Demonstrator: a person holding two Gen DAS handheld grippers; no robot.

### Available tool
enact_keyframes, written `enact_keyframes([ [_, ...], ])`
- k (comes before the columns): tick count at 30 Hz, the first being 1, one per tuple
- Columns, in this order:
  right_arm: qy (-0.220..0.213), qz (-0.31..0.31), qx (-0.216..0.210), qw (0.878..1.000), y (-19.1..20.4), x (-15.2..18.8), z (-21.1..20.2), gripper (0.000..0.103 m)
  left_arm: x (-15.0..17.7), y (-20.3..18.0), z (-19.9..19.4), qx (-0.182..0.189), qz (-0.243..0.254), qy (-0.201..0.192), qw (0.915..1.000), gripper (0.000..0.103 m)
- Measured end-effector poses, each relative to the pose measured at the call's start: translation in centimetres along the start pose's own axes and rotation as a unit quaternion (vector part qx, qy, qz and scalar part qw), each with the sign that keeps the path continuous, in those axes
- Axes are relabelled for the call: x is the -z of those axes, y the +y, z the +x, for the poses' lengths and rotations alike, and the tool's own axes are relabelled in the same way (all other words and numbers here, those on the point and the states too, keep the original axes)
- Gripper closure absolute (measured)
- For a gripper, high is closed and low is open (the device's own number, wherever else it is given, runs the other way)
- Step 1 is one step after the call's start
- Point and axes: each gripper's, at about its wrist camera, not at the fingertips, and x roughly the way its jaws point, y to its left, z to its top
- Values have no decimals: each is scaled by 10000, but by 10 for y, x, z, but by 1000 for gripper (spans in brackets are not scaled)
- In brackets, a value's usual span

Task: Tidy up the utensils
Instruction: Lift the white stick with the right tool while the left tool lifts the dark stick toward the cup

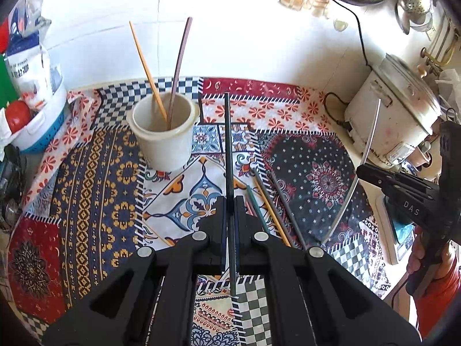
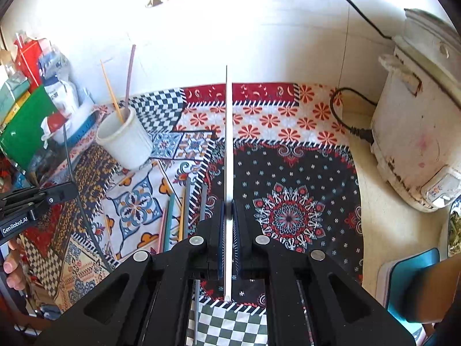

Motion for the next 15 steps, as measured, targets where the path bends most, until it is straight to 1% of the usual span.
enact_keyframes([
  [6, -251, -64, -17, 9997, 6, -9, -16, 98, -9, -2, -13, 12, 12, -226, 9997, 100],
  [15, -488, -197, -103, 9986, 20, -22, -29, 98, -21, 4, -33, -15, -68, -582, 9983, 100],
])
